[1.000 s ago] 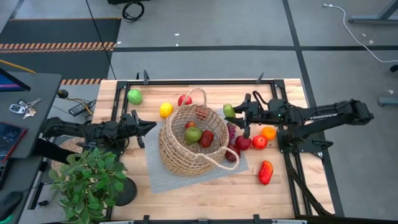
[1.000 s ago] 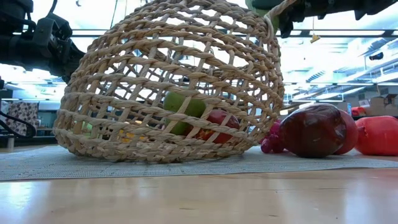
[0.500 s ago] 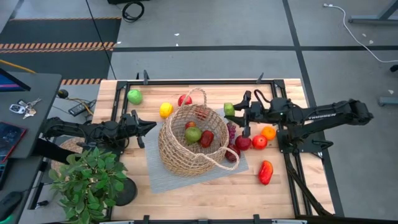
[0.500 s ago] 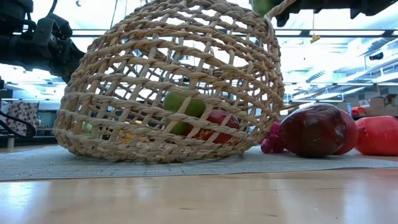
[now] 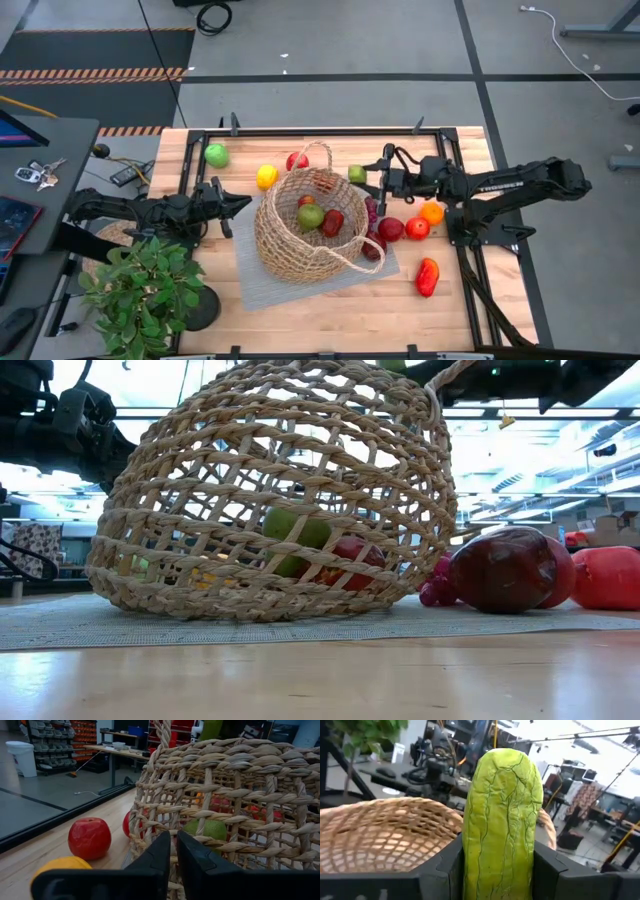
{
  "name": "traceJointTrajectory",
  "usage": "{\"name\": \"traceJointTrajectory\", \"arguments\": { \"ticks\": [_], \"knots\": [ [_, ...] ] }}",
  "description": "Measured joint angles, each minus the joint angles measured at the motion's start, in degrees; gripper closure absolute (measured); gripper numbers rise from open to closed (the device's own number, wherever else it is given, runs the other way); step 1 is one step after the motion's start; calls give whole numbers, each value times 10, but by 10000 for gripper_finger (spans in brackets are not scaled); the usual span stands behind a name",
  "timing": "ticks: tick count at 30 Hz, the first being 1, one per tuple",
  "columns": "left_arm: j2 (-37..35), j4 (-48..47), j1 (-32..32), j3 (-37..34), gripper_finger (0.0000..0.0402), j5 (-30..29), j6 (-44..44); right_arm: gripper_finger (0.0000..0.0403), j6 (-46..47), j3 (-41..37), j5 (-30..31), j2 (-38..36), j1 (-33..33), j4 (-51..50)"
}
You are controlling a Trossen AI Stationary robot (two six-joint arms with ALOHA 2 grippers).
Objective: Build produce basket
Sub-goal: Put the cucumber into the basket
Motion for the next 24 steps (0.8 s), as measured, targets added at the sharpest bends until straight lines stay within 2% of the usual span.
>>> {"name": "traceJointTrajectory", "arguments": {
  "ticks": [3,12,18,24],
  "knots": [
    [0,0,0,0,365,0,0,240,28,1,-17,1,-14,44],
    [0,0,0,0,365,0,0,240,158,1,-41,3,0,26],
    [0,0,0,0,362,0,0,240,185,1,-38,11,20,107],
    [0,0,0,0,369,0,0,240,239,1,-17,11,38,86]
  ]
}}
